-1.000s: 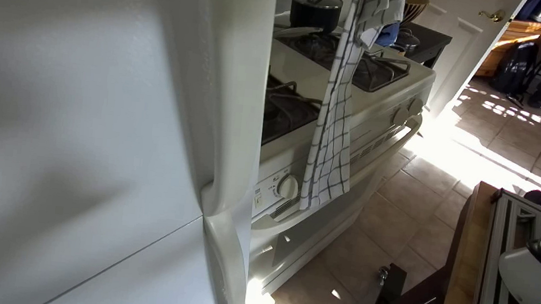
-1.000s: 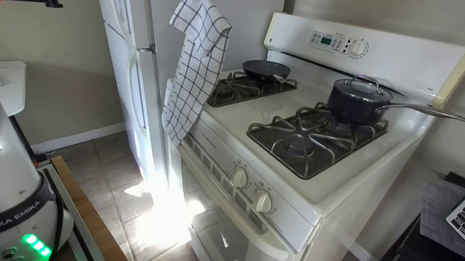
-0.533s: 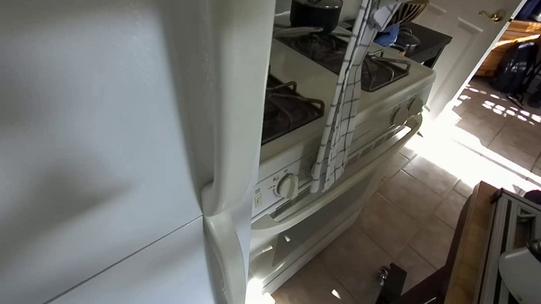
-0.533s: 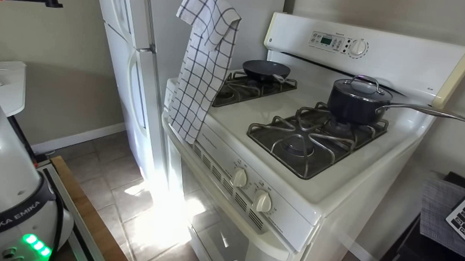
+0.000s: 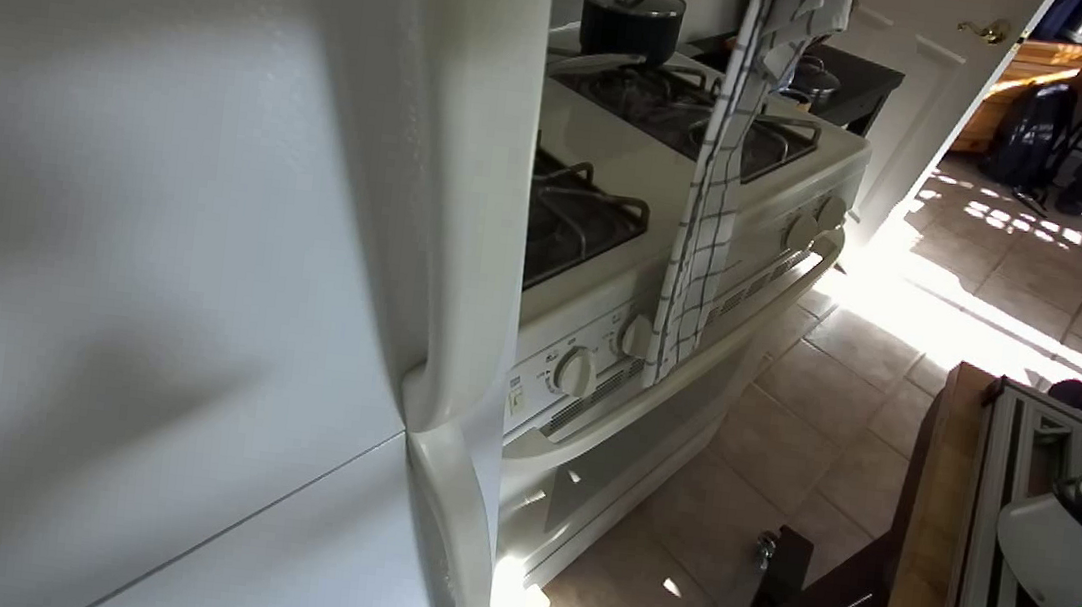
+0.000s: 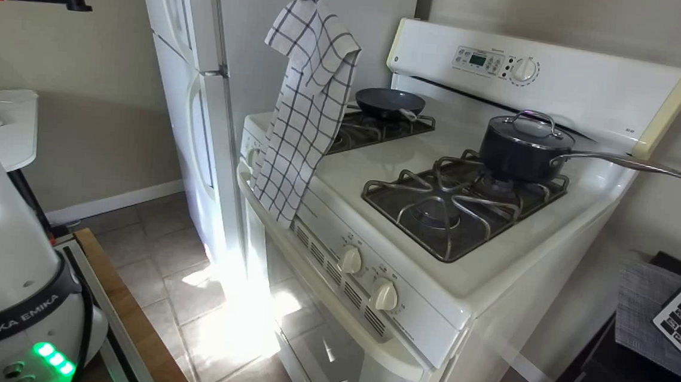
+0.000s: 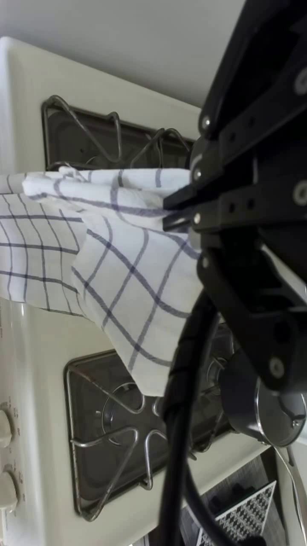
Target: Put the towel on the oven door handle
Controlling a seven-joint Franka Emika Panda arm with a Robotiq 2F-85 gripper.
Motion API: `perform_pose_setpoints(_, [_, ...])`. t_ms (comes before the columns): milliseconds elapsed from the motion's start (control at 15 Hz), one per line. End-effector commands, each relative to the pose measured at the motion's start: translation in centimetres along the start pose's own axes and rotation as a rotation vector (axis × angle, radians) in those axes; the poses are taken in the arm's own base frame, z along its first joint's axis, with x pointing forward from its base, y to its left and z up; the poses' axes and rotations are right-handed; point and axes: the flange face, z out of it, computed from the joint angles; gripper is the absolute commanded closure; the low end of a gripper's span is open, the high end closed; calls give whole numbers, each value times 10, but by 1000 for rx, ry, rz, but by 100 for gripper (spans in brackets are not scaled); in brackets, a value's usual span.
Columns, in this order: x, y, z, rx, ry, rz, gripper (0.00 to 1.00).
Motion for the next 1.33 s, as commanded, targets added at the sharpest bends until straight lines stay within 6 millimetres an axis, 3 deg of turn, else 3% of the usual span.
perform_pose_setpoints(0, [-12,11,16,-30,-8,-17,99])
perform_pose_setpoints(667, [-39,25,71,-151,-142,-62,99])
perform_pose_setpoints(1267, [-92,30,119,-296,-437,-140,99])
